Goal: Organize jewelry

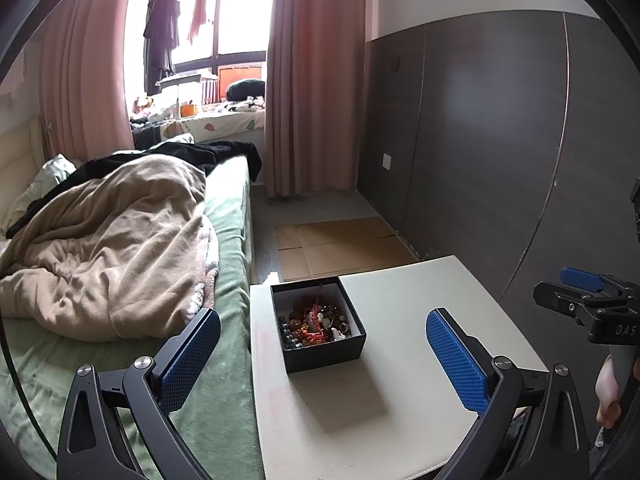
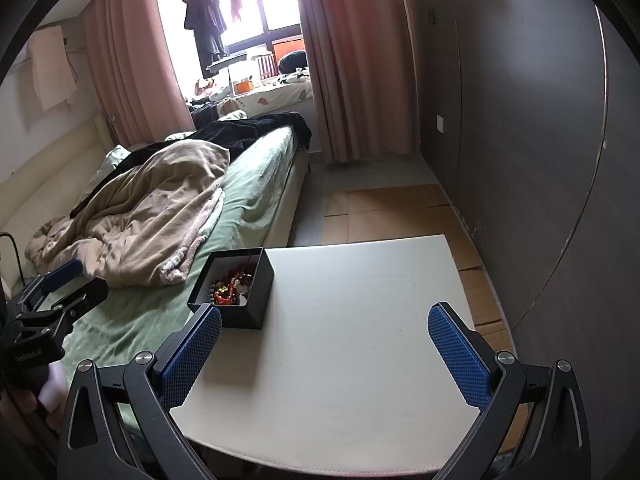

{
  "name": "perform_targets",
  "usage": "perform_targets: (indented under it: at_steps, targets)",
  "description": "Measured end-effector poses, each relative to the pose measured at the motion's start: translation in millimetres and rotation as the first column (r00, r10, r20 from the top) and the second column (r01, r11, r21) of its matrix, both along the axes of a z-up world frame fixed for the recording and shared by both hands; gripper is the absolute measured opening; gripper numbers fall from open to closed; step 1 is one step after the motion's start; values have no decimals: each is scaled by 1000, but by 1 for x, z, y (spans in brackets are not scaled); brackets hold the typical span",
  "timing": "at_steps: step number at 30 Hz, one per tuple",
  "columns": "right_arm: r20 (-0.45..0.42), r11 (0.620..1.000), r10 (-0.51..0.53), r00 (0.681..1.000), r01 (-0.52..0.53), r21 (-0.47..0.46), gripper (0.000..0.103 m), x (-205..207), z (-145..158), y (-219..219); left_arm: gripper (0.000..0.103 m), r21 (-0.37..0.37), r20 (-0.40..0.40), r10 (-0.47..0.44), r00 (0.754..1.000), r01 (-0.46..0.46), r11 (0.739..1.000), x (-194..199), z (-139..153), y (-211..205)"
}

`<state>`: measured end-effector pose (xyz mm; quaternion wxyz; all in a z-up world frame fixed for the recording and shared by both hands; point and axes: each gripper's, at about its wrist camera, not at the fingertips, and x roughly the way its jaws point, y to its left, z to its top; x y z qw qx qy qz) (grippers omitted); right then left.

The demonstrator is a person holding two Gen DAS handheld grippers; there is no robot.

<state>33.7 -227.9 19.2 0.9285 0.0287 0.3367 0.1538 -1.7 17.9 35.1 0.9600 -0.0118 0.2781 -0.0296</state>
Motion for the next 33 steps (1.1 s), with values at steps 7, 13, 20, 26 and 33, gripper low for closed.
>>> perform_targets:
  at_steps: [7, 13, 20, 26, 33]
  targets:
    - [0, 1000, -2, 1000, 2, -1, 103, 0, 0, 0, 103, 9, 9, 8, 1000, -8, 1000, 0, 1, -2]
    - [1, 1000, -2, 1000, 2, 1, 103, 0, -1, -1, 103, -13, 1, -1, 1000, 1, 1000, 1, 0, 0]
    - [2, 1000, -2, 1000, 2, 1, 103, 0, -1, -1, 103, 1, 4, 5, 1000, -5, 1000, 2, 0, -1]
    - [-1, 1000, -2, 1000, 2, -4, 103, 1, -3, 0, 103, -8, -3, 4, 1000, -4, 1000, 3, -2, 0]
    - [-2, 1000, -3, 1000, 3, -5, 103, 0, -3, 0, 103, -5, -5, 1, 1000, -1, 1000, 3, -1, 0]
